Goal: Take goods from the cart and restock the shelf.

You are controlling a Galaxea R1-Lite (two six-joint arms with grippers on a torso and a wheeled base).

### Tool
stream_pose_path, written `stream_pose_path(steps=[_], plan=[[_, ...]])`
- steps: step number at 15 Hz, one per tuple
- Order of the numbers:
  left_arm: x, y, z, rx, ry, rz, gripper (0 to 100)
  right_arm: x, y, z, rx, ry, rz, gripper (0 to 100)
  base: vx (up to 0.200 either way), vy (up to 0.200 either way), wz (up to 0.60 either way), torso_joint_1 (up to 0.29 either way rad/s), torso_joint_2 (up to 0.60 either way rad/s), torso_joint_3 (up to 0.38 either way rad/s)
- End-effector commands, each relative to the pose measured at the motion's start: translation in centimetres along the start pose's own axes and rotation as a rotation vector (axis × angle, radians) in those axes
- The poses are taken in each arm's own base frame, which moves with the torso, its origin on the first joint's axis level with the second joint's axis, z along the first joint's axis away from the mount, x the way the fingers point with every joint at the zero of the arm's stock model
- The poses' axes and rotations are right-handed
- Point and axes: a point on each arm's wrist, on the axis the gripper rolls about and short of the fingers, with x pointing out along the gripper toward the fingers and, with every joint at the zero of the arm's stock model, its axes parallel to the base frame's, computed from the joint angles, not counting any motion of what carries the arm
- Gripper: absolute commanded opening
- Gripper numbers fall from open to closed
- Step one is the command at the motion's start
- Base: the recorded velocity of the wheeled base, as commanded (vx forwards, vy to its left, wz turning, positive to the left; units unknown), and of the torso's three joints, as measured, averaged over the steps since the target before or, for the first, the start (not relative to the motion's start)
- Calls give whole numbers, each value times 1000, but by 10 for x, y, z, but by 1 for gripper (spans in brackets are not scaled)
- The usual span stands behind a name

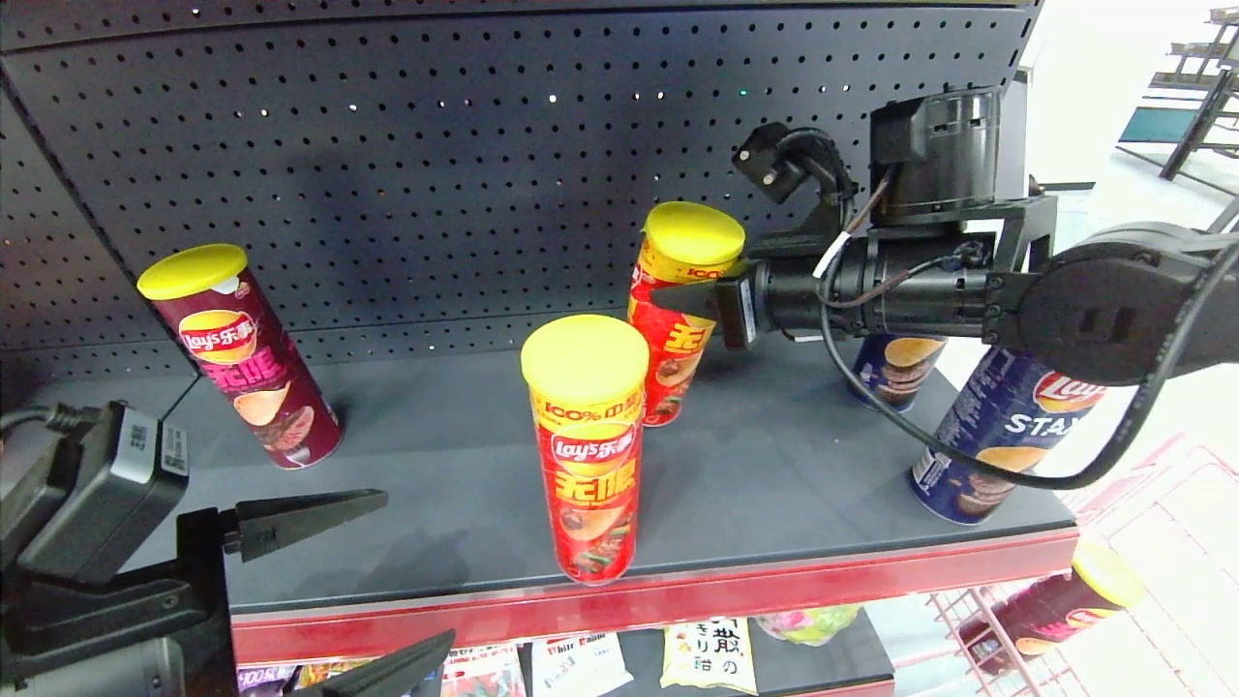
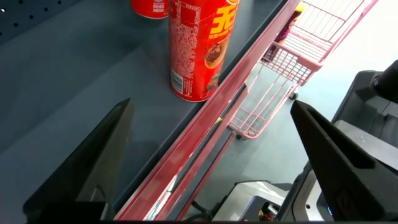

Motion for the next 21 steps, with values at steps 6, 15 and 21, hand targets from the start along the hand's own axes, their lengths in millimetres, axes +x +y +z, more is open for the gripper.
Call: stream_pose_path(steps=[6,15,21], plan=[[0,1,0,-2,2,3,100,21,1,-5,1,13,19,0,0,0,0,0,0,0],[1,1,-1,-3,5,4,100,28,8,-10,1,32,41,100,0,0,0,0,0,0],[1,1,-1,-3,5,4,100,24,8,-9,3,28,36,100,0,0,0,0,0,0]])
